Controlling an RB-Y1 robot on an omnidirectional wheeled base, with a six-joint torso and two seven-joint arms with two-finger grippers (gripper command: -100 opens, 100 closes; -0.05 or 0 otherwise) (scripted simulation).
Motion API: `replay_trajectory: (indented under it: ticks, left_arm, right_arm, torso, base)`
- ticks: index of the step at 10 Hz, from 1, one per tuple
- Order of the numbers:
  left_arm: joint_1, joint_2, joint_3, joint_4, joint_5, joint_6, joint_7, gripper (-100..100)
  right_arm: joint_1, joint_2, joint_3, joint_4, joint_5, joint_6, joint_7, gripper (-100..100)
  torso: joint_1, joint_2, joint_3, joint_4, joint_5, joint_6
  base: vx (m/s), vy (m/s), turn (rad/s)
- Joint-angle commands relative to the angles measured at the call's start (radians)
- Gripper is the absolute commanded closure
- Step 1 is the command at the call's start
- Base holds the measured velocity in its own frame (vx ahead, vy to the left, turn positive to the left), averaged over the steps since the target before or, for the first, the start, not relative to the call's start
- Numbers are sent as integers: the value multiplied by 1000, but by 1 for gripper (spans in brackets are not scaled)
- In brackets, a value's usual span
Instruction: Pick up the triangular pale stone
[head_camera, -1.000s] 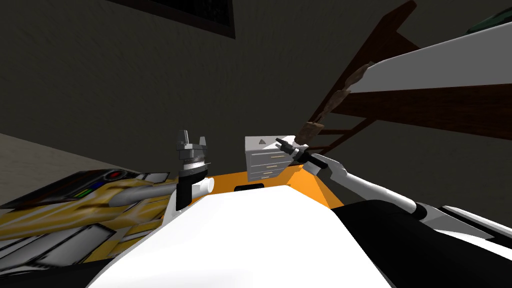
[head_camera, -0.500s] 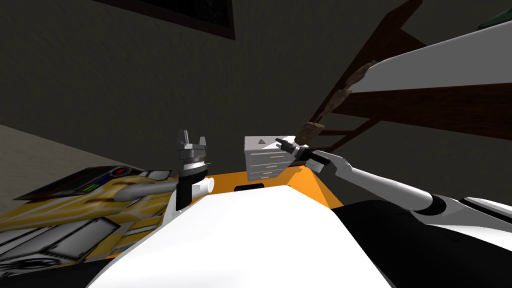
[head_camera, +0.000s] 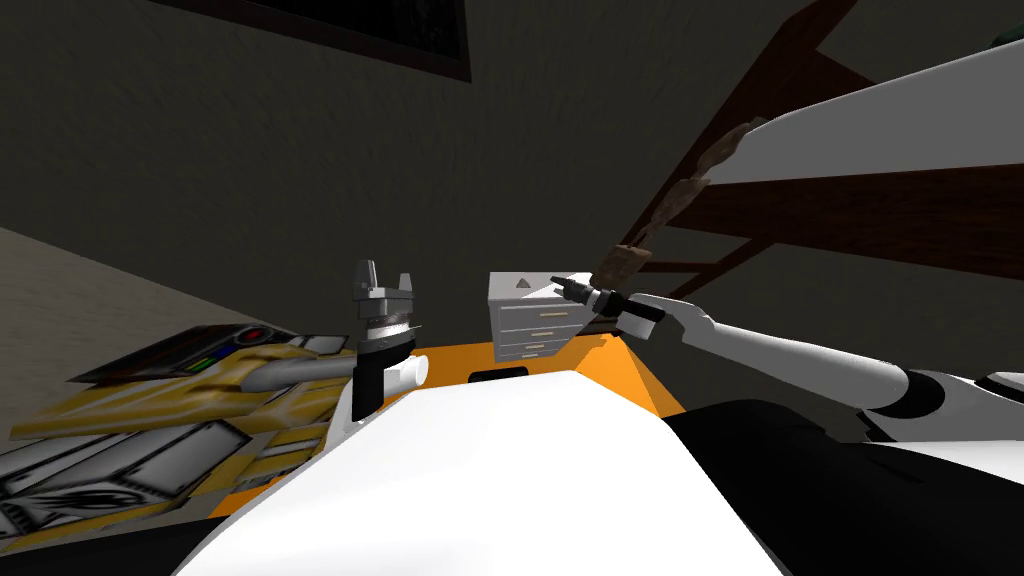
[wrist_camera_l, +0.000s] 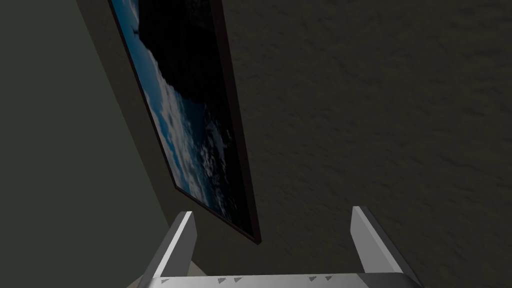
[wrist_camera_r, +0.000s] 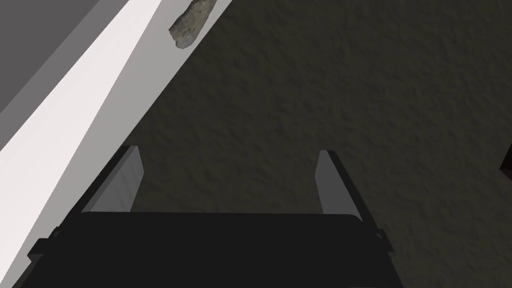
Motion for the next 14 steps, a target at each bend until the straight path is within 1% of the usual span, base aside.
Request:
replay_trajectory:
  ticks: [1, 2, 3, 4, 6, 7, 9, 10, 12, 13, 14]
  left_arm:
    - [0, 0, 0, 0, 0, 0, 0, 0]
    - [0, 0, 0, 0, 0, 0, 0, 0]
    - [0, 0, 0, 0, 0, 0, 0, 0]
    - [0, 0, 0, 0, 0, 0, 0, 0]
    - [0, 0, 0, 0, 0, 0, 0, 0]
    - [0, 0, 0, 0, 0, 0, 0, 0]
    - [0, 0, 0, 0, 0, 0, 0, 0]
    - [0, 0, 0, 0, 0, 0, 0, 0]
    - [0, 0, 0, 0, 0, 0, 0, 0]
    - [0, 0, 0, 0, 0, 0, 0, 0]
    - [0, 0, 0, 0, 0, 0, 0, 0]
  right_arm:
    - [-8, -50, 10, 6, -18, 6, -9, -100]
    - [-8, -81, 10, 6, -18, 6, -9, -100]
    - [-8, -90, 10, 6, -18, 6, -9, -100]
    - [-6, -130, 15, 15, -60, 15, -25, -100]
    - [-6, -183, 15, 15, -60, 15, -25, -100]
    - [-3, -217, 20, 25, -102, 24, -42, -100]
    - [-3, -273, 20, 25, -102, 24, -42, -100]
    - [2, -305, 27, 35, -144, 33, -60, -100]
    - [2, -361, 27, 35, -144, 33, -60, -100]
    - [8, -398, 34, 45, -185, 41, -78, -100]
    - [8, -425, 34, 45, -185, 41, -78, -100]
  torso:
    - [0, 0, 0, 0, 0, 0]
    - [0, 0, 0, 0, 0, 1]
    - [1, 0, 0, 0, 0, 1]
    - [2, 0, 0, 0, 0, 1]
    - [1, 0, 0, 0, 0, 1]
    - [1, 0, 0, 0, 0, 1]
    - [1, 0, 0, 0, 0, 1]
    - [1, 0, 0, 0, 0, 1]
    - [1, 0, 0, 0, 0, 1]
    - [2, 0, 0, 0, 0, 1]
    - [2, 0, 0, 0, 0, 0]
  base:
    - [-14, -40, 63]
    - [-8, -19, -8]
    - [0, 0, 0]
    - [-13, -14, 132]
    - [-11, -21, 34]
    - [-20, -19, 113]
    - [-13, -17, 44]
    - [-14, -13, 113]
    - [-12, -12, 49]
    - [-18, -5, 152]
    - [-17, -10, 91]
